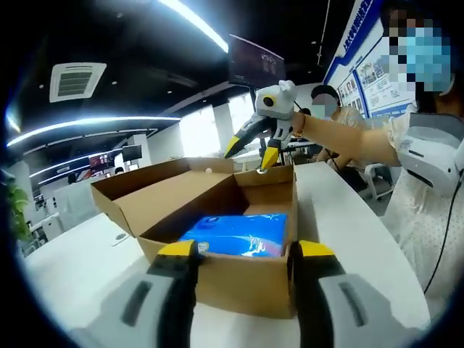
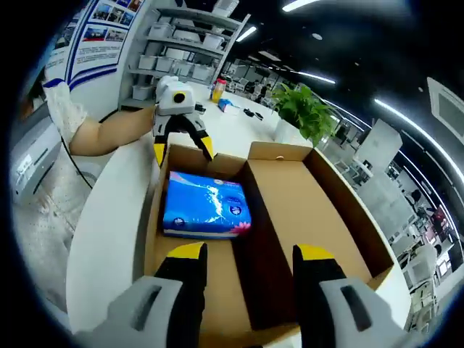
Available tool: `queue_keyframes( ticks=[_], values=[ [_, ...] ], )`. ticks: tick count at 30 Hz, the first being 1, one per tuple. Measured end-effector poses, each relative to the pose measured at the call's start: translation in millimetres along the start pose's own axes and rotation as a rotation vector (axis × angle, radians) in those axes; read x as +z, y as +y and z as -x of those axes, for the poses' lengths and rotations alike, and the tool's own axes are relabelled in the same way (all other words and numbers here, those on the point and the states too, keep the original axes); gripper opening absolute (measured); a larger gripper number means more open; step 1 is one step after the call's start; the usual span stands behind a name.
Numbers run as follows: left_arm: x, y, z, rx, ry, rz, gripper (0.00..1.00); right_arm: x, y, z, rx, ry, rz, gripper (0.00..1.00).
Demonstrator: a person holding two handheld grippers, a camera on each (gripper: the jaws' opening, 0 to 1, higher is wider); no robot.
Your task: Operate the shoe box by opening the lid, removing the specified soft item, and placing it in the target area until the item is outside and the box remains undamaged.
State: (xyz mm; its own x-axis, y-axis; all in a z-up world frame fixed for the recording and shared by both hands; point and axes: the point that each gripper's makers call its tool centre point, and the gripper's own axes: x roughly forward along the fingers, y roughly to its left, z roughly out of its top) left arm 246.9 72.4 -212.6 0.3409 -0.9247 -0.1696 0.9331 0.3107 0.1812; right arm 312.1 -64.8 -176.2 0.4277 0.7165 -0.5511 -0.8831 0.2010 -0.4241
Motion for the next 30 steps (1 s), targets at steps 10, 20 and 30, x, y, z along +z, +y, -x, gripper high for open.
queue_keyframes(
  ticks=[10, 20, 30],
  values=[
    [-0.3, 2.1, 2, -0.003, -0.008, -0.002, 0.54, 19.2, 30, -56, 0.111, 0.0, -0.04, 0.31],
    [-0.4, 0.3, 2, 0.0, -0.006, -0.007, 0.54, 43.7, 73, -97, 0.25, 0.001, -0.082, 0.13],
    [-0.4, -0.2, 2, 0.002, -0.003, -0.01, 0.54, 46.6, 88, -105, 0.303, 0.077, -0.077, 0.0]
  ],
)
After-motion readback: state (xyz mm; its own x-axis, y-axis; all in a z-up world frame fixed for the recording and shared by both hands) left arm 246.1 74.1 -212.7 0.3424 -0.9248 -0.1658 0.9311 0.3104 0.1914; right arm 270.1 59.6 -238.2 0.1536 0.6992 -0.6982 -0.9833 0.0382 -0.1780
